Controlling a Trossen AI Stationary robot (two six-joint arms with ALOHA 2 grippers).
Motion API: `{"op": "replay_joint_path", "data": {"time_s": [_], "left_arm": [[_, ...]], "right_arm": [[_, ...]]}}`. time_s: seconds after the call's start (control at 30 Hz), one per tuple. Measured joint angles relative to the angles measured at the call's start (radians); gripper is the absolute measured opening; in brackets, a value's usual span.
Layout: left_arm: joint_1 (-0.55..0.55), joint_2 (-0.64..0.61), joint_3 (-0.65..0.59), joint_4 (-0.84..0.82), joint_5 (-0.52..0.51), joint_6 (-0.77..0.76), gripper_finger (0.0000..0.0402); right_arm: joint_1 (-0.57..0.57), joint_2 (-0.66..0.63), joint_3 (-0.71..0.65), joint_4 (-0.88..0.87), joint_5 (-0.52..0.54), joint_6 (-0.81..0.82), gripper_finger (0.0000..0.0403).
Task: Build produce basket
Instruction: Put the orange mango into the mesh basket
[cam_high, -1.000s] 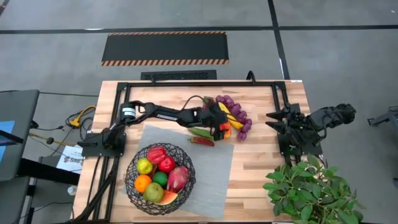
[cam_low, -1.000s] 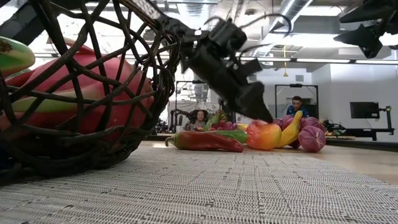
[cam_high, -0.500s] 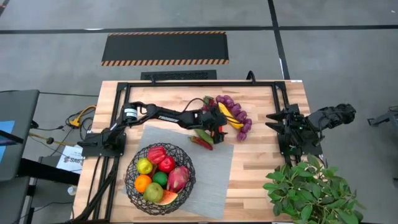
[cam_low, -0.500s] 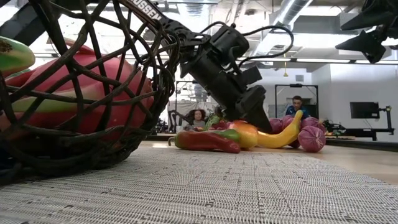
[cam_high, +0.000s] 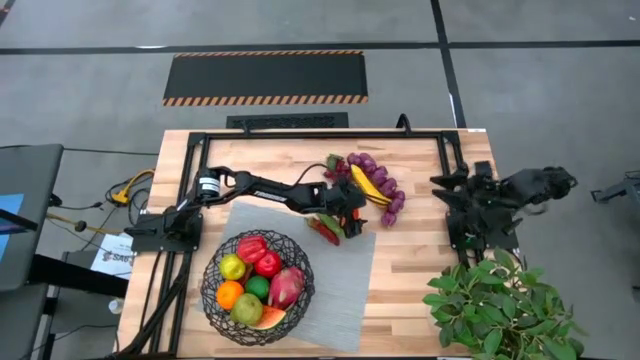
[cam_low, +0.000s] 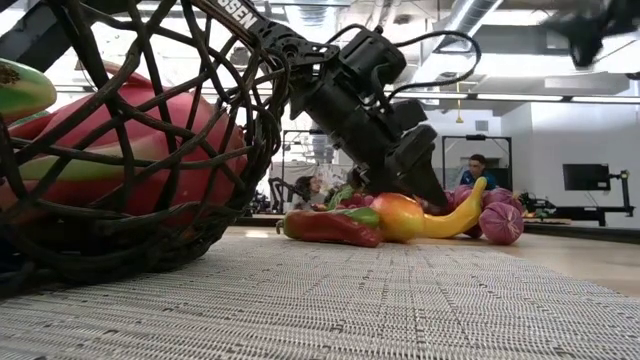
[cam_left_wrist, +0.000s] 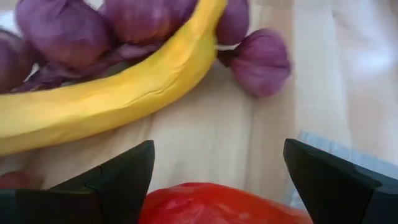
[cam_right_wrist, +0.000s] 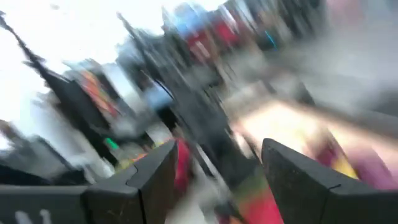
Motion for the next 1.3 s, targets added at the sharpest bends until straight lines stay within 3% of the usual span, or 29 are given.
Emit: {"op": "replay_joint_path", "data": {"time_s": [0.13, 0.27, 0.47, 0.6, 0.7, 0.97, 1.17, 1.3], "left_arm": [[-0.004, 0.0, 0.0, 0.005, 0.006, -0.015, 0.0341], [-0.003, 0.0, 0.0, -0.002, 0.006, -0.038, 0.0341], [-0.004, 0.0, 0.0, -0.001, 0.048, -0.047, 0.0341], [-0.004, -0.001, 0.0, 0.001, 0.049, -0.056, 0.0341], [-0.003, -0.001, 0.0, 0.001, 0.048, -0.056, 0.0341], [-0.004, -0.028, 0.0, -0.033, 0.038, 0.02, 0.0341], [-0.006, -0.085, 0.001, -0.133, -0.162, 0.033, 0.0341], [-0.012, -0.121, 0.001, -0.223, -0.347, -0.249, 0.0341]], "right_arm": [[0.0, -0.001, -0.095, 0.46, -0.103, -0.36, 0.0255], [-0.012, -0.001, -0.202, 0.675, -0.074, -0.473, 0.0255], [-0.077, -0.017, -0.221, 0.663, 0.176, -0.473, 0.0255], [-0.132, -0.034, -0.215, 0.658, 0.179, -0.5, 0.0255], [-0.155, -0.051, -0.216, 0.55, 0.152, -0.476, 0.0255], [-0.161, -0.049, -0.237, 0.169, 0.101, -0.137, 0.0255], [-0.161, -0.048, -0.265, 0.168, 0.075, -0.103, 0.0255], [-0.161, -0.049, -0.273, 0.165, 0.076, -0.102, 0.0255]]}}
